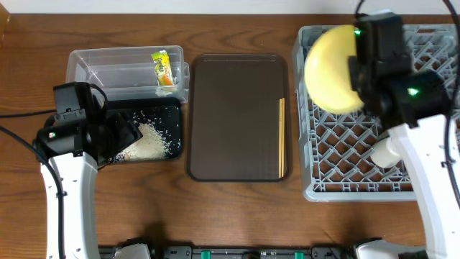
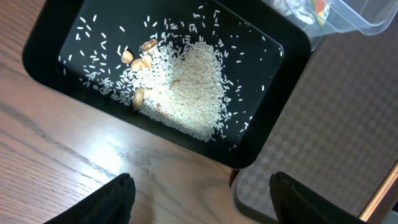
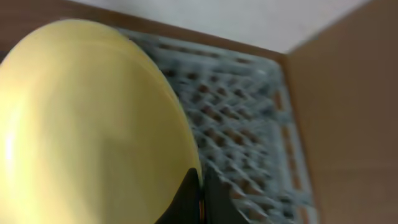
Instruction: Sort waste into correct bins and load items into the dishwasher rack
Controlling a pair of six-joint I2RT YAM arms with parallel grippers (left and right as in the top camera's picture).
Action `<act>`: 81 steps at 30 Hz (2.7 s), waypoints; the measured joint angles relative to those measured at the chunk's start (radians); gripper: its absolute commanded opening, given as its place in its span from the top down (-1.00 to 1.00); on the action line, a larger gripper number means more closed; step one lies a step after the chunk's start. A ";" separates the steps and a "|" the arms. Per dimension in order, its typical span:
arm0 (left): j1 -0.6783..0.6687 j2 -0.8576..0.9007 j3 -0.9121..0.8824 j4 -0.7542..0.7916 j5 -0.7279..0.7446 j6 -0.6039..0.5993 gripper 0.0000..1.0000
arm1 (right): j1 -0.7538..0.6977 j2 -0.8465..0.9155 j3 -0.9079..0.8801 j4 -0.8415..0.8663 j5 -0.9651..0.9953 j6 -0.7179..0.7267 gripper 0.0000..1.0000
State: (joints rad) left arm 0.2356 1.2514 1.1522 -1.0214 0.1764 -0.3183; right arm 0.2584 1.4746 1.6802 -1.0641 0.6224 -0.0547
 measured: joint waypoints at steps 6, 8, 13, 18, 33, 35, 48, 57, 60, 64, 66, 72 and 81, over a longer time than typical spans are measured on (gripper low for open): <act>0.000 0.000 0.000 0.000 0.000 0.000 -0.45 | -0.032 0.003 0.000 -0.091 0.109 -0.107 0.98; 0.000 0.000 0.000 0.000 0.000 0.000 -0.45 | -0.037 0.008 0.000 -0.093 0.128 -0.161 0.98; 0.000 0.000 0.000 0.000 0.000 0.000 -0.46 | -0.061 0.021 0.000 -0.095 0.174 -0.262 0.98; 0.000 0.000 0.000 0.000 0.000 0.000 -0.45 | -0.066 0.024 -0.024 -0.095 0.232 -0.324 0.98; 0.000 0.000 0.000 0.000 0.000 0.000 -0.45 | -0.066 0.024 -0.204 0.015 0.304 -0.441 0.98; 0.000 0.000 0.000 0.000 0.000 0.000 -0.45 | -0.065 0.024 -0.242 0.050 0.307 -0.442 0.98; 0.000 0.000 0.000 -0.001 0.000 0.000 -0.45 | -0.018 0.030 -0.362 0.195 0.198 -0.394 0.12; 0.000 0.000 0.000 -0.006 0.000 0.000 -0.46 | -0.018 0.030 -0.362 0.240 0.089 -0.319 -0.66; 0.000 0.000 0.000 -0.007 0.000 0.000 -0.45 | -0.018 0.030 -0.361 0.251 0.079 -0.283 -0.88; 0.000 0.000 0.000 -0.007 0.000 0.000 -0.46 | -0.018 0.016 -0.347 0.259 0.016 -0.233 -0.77; 0.000 0.000 0.000 -0.007 0.000 0.000 -0.47 | -0.018 -0.002 -0.325 0.265 -0.068 -0.204 -0.64; 0.000 0.000 0.000 -0.007 0.000 0.000 -0.48 | 0.001 -0.073 -0.267 0.337 -0.372 -0.090 -0.49; 0.000 0.000 0.000 -0.007 0.000 0.000 -0.48 | 0.139 0.023 -0.265 0.327 -0.530 0.167 -0.24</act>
State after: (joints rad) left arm 0.2356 1.2514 1.1522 -1.0286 0.1764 -0.3180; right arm 0.3977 1.4971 1.4155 -0.7376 0.0925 0.1120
